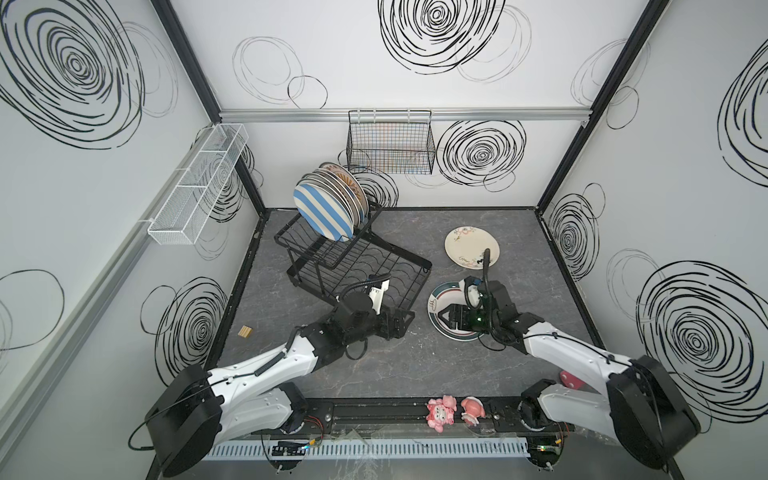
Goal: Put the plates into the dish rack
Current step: 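Drag the green-rimmed plate with the right gripper toward the left gripper, then close the right gripper on the green-rimmed plate's edge and tilt it up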
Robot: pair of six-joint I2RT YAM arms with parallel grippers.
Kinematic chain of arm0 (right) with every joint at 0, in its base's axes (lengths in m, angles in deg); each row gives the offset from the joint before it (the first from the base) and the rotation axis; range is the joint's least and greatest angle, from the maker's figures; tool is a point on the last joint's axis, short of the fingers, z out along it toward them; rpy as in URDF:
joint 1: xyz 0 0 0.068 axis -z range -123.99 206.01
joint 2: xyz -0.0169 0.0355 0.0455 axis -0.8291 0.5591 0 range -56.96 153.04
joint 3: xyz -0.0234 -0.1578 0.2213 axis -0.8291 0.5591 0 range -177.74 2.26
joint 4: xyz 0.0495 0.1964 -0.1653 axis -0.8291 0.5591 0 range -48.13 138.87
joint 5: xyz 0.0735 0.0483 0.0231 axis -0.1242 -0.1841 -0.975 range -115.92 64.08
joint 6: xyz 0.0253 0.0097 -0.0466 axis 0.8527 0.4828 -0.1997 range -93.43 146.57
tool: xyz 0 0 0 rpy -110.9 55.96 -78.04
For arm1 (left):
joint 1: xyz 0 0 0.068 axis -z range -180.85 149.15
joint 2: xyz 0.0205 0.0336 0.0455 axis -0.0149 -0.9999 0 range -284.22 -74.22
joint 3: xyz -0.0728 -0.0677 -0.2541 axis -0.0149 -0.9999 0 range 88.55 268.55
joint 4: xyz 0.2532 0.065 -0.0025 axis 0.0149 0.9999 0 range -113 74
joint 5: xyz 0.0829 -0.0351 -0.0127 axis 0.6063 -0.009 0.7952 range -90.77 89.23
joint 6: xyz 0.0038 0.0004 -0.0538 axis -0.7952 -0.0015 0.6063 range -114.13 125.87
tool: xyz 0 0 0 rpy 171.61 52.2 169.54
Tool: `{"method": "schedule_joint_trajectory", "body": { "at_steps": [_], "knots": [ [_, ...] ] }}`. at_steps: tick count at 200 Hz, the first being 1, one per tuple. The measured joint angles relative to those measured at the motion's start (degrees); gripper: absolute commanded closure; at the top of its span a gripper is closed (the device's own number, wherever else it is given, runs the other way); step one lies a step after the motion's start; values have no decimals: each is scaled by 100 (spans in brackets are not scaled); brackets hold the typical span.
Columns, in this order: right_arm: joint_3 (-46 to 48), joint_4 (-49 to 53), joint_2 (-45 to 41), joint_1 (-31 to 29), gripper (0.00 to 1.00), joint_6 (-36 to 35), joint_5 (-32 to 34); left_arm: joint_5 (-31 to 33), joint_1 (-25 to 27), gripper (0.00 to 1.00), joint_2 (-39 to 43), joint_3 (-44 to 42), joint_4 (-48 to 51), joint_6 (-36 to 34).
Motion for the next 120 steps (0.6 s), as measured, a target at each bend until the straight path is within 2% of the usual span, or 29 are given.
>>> {"method": "schedule_joint_trajectory", "body": {
  "at_steps": [29, 46, 67, 120],
  "knots": [
    [131, 540, -935, 621, 26, 125, 629, -11, 103, 4, -343, 195, -278, 4],
    [459, 726, -1451, 953, 26, 195, 787, -52, 101, 4, -518, 199, -365, 7],
    [876, 935, -1974, 1091, 27, 332, 872, -138, 111, 4, -741, 249, -415, 9],
    [1266, 968, -1923, 1285, 27, 643, 765, -234, 127, 4, -774, 278, -455, 0]
  ]
}}
